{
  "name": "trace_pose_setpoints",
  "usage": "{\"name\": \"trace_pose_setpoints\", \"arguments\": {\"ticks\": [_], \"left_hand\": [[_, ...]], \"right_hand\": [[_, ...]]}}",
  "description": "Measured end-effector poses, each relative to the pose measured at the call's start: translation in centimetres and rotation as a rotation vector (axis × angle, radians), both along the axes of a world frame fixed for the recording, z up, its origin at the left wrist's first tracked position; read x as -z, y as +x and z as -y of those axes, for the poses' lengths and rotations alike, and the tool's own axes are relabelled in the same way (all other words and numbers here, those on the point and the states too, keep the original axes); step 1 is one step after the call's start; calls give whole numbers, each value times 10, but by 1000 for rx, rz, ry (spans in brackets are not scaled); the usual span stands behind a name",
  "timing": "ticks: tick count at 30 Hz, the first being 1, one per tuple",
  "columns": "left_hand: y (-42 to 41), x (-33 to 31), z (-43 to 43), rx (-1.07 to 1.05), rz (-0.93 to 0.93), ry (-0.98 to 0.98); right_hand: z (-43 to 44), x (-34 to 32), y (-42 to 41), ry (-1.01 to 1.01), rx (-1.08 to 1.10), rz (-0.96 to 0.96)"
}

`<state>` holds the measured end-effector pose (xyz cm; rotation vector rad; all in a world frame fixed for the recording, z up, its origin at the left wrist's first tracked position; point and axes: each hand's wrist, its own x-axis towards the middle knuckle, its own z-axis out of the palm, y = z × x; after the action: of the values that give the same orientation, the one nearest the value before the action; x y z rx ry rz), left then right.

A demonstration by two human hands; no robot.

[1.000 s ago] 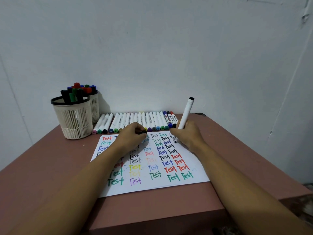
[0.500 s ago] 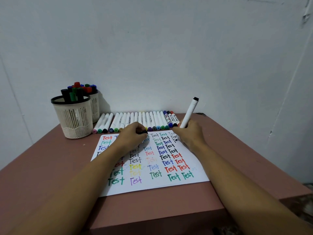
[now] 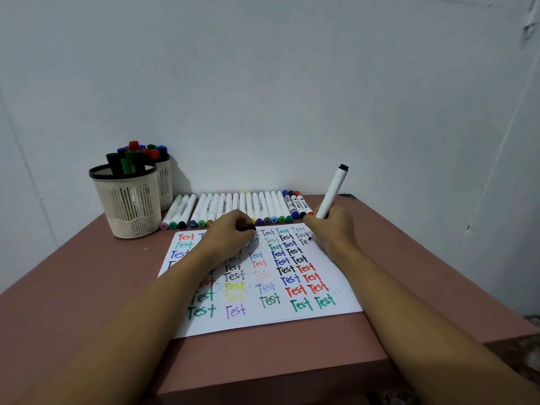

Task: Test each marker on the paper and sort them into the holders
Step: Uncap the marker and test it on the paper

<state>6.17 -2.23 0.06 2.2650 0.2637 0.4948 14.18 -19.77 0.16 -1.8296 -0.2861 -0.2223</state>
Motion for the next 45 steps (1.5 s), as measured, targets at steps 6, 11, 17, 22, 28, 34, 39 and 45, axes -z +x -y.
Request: {"name": "trace_pose_setpoints", "arguments": {"ticks": [6, 11, 17, 22, 28, 34, 39, 45], "left_hand": [[0, 0, 1, 3, -8, 9], [0, 0, 0, 3, -8, 11], [-1, 0, 0, 6, 3, -2], [-1, 0, 0, 4, 8, 4], [-1, 0, 1, 5, 7, 5], [-1, 0, 1, 11, 1, 15], [-2, -2, 3, 10, -1, 26], [-6, -3, 8, 72, 29, 56]], "right_hand": [[-1, 2, 1, -46, 17, 13], [-1, 1, 1, -63, 31, 15], [0, 2, 1, -62, 18, 16], [-1, 1, 2, -20, 71, 30], [-3, 2, 4, -78, 59, 27], [-1, 1, 3, -23, 61, 28], [-2, 2, 1, -79, 65, 63], [1, -1, 2, 116, 22, -31]]}}
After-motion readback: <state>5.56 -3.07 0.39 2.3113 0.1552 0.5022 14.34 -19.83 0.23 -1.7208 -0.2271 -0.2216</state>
